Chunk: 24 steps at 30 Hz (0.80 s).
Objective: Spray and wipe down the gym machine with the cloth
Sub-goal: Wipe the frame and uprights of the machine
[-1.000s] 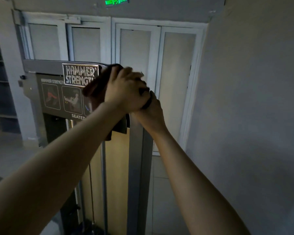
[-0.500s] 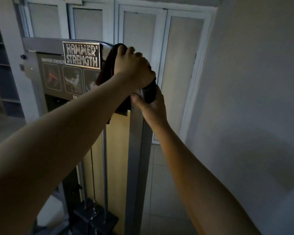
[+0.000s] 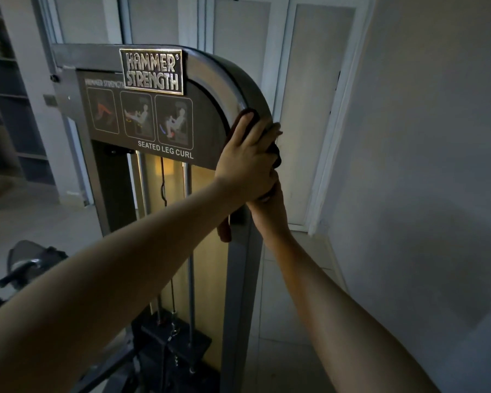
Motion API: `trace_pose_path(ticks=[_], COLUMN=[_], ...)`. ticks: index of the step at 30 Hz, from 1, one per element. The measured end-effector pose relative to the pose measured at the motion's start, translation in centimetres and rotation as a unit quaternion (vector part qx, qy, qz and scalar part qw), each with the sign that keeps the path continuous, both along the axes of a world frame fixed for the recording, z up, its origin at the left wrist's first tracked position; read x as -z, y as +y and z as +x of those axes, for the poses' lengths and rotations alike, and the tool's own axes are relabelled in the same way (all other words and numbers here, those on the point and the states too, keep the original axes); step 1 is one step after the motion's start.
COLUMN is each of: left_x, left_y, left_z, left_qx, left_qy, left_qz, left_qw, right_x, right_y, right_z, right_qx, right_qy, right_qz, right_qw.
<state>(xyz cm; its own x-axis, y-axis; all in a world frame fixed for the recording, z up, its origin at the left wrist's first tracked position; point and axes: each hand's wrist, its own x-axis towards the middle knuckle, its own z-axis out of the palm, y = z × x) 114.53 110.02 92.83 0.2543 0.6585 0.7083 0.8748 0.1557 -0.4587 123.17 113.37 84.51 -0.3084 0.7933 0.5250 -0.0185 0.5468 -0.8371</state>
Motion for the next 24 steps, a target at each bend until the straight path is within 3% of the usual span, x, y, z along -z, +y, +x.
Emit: trace_pose_path(ticks=[3, 7, 12, 16, 19, 21, 24], left_x=[-3.9, -7.2, -2.2, 3.0, 8.2, 11.2, 13.5], left_y=[0.3, 0.6, 0.5, 0.3, -0.2, -0.7, -1.1], left_z=[-0.4, -0.6, 0.1, 0.9, 1.4, 1.2, 1.3], left_qx=[-0.021, -0.050, 0.005, 0.034, 0.025, 0.029, 0.034], left_qy=[-0.070, -0.176, -0.168, -0.170, -0.181, -0.195, -0.219], left_qz=[0.009, 0.012, 0.054, 0.055, 0.026, 0.005, -0.012], left_qw=[0.997, 0.983, 0.984, 0.983, 0.983, 0.980, 0.975], right_x=[0.7, 1.8, 3.8, 5.2, 6.3, 6.8, 7.9], right_y=[0.5, 0.6, 0.5, 0.4, 0.4, 0.2, -0.7], right_z=[0.4, 0.8, 0.6, 0.5, 0.5, 1.2, 2.9], right_qx=[-0.059, -0.064, -0.093, -0.062, -0.015, -0.062, -0.081], right_qy=[0.013, 0.000, 0.044, 0.048, 0.014, 0.011, -0.085], right_qz=[-0.022, -0.068, -0.089, -0.055, -0.069, -0.137, -0.114], right_qw=[0.998, 0.996, 0.991, 0.995, 0.997, 0.989, 0.986])
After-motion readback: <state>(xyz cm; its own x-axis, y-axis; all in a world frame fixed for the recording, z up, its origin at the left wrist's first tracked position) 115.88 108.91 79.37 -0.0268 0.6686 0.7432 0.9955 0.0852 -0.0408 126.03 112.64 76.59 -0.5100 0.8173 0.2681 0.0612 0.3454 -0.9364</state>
